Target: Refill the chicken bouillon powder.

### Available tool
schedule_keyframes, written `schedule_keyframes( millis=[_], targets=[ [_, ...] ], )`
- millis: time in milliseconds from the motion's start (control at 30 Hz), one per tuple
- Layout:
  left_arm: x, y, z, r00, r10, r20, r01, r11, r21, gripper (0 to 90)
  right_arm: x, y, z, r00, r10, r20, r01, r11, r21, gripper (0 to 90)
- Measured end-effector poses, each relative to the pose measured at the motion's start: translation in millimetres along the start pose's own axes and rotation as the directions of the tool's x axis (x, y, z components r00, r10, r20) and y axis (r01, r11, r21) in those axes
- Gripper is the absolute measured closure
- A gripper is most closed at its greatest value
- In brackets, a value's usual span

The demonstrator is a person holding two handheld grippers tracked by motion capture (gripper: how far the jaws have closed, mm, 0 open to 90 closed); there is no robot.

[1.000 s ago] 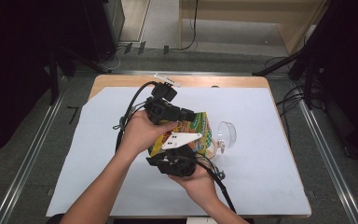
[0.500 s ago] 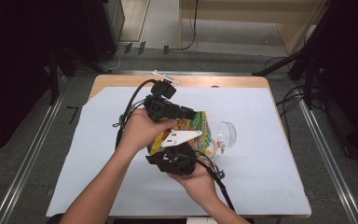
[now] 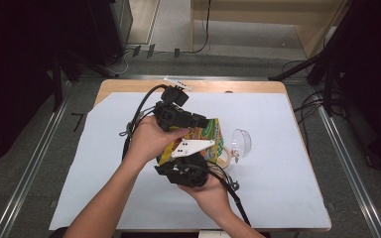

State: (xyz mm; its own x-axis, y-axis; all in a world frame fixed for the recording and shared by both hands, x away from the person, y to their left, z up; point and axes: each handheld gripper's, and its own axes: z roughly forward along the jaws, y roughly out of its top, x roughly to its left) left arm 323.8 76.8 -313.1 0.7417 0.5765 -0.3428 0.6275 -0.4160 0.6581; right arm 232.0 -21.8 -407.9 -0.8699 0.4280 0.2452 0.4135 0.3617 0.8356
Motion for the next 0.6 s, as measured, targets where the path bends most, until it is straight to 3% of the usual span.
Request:
schedule_keyframes(
  millis=[367, 467, 600],
  targets=[
    [1.1, -6.4, -1.0, 1.0000, -0.007, -0.001, 0.007, 0.9999, 0.013, 77.0, 1.7, -4.5, 3.0, 0.9993, -0.036, 0.006, 0.036, 0.999, 0.003, 79.4],
    [3.5, -9.5, -2.4, 0.9996, -0.020, 0.019, 0.020, 0.9997, 0.017, 77.0, 2.3, -7.6, 5.9, 0.9977, -0.067, 0.009, 0.067, 0.998, -0.002, 76.5],
    [6.4, -15.1, -5.8, 0.9985, -0.038, 0.040, 0.037, 0.9990, 0.023, 76.9, 4.4, -12.7, 10.8, 0.9975, -0.071, -0.003, 0.071, 0.997, -0.005, 73.8]
  ],
)
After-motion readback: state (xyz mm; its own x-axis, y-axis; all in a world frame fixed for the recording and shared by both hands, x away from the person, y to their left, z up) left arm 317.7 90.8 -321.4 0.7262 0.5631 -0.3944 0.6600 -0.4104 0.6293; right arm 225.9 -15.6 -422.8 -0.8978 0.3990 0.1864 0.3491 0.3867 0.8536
